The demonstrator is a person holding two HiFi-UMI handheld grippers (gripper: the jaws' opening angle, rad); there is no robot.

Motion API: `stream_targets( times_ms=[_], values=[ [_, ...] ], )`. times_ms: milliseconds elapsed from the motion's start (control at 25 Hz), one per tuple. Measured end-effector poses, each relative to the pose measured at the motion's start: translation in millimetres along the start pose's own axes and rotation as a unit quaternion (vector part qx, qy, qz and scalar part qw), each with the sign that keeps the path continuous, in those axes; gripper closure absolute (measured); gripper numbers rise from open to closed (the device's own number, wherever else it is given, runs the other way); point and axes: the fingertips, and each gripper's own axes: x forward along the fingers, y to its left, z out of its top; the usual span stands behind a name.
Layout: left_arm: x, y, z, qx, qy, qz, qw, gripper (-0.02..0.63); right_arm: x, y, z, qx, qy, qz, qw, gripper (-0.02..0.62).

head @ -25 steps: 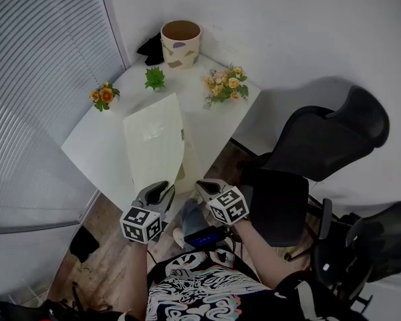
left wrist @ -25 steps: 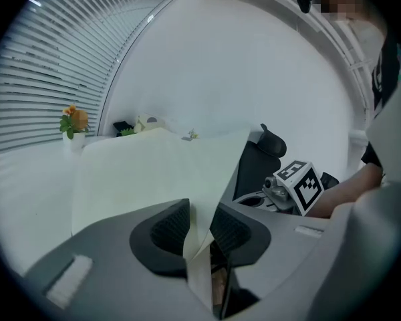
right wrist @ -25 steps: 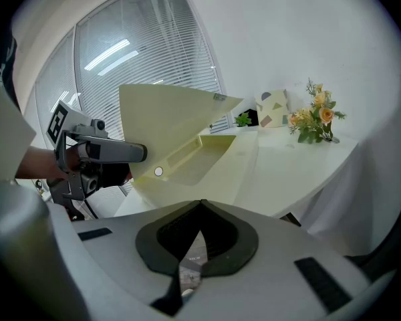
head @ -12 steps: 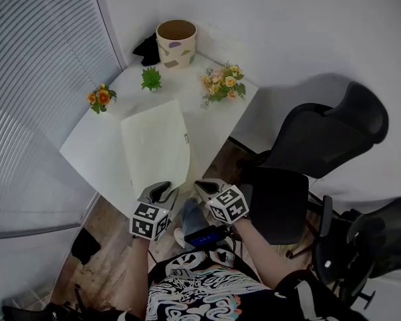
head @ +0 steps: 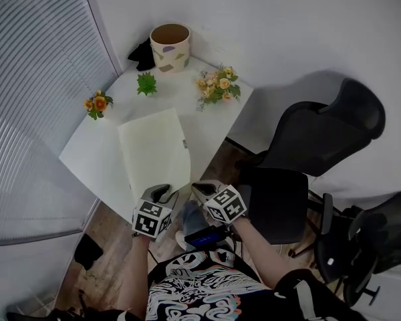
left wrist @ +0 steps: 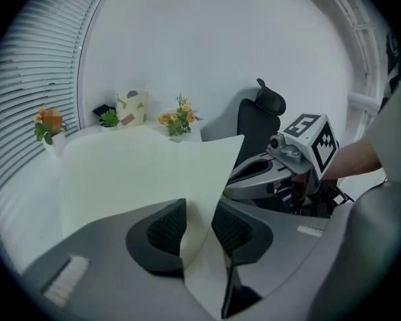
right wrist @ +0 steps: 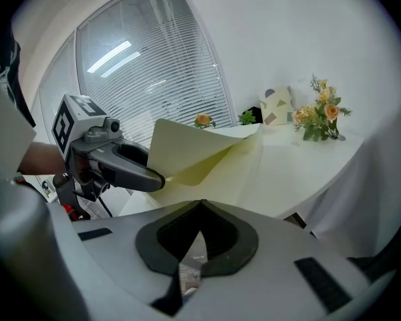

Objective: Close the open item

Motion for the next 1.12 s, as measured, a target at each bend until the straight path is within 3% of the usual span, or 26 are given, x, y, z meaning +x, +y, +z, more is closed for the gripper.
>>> stream_targets(
  times_ms=[640, 960, 1120],
  values=[
    [10, -3, -7, 0.036, 0.063, -0.004, 0.9974, 0.48, 0, 0, 0, 0.009, 0.005, 0.013, 1.0, 0.594],
    [20, -8, -16, 0.097, 0.128, 0.007, 0.987, 0.472, 1, 0, 1, 0.014, 0.011, 0.014, 1.0, 0.594],
    [22, -8, -18, 0.091, 0.143, 0.001, 0.9856, 0.465, 1, 0, 0, 0.014, 0.014, 0.008, 1.0, 0.592]
  ],
)
